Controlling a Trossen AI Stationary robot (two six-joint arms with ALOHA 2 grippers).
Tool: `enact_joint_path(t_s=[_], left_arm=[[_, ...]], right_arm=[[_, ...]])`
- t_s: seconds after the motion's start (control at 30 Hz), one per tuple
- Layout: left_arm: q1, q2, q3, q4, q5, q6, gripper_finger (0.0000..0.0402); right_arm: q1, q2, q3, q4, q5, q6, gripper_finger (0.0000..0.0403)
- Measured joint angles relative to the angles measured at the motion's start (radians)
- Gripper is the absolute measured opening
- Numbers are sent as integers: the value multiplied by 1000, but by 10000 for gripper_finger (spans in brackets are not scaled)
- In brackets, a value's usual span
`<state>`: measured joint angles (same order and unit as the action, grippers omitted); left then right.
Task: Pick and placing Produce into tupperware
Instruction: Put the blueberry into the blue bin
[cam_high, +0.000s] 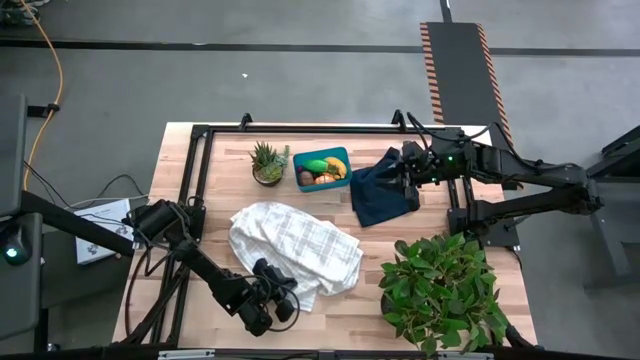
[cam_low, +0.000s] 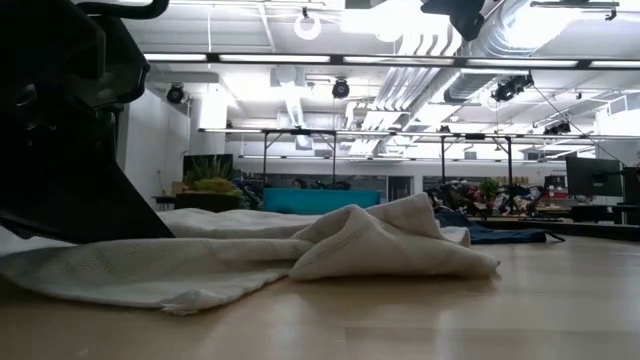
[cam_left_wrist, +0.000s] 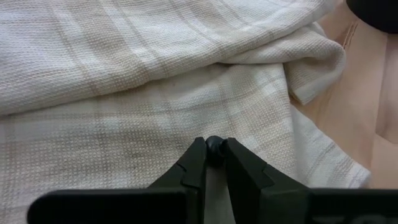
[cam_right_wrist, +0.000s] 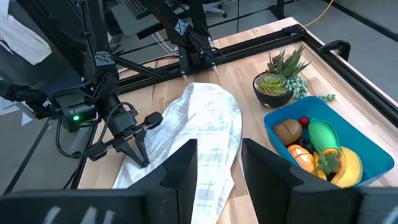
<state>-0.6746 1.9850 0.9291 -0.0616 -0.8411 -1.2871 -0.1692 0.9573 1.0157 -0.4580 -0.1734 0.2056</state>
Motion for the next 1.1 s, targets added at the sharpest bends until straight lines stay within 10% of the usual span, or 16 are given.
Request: enact_joint_path(t_s=[1.1], left_arm=[[25, -111, 192, -41, -75, 267, 24]], right_arm=[[0, 0, 0, 15, 0, -27, 116]])
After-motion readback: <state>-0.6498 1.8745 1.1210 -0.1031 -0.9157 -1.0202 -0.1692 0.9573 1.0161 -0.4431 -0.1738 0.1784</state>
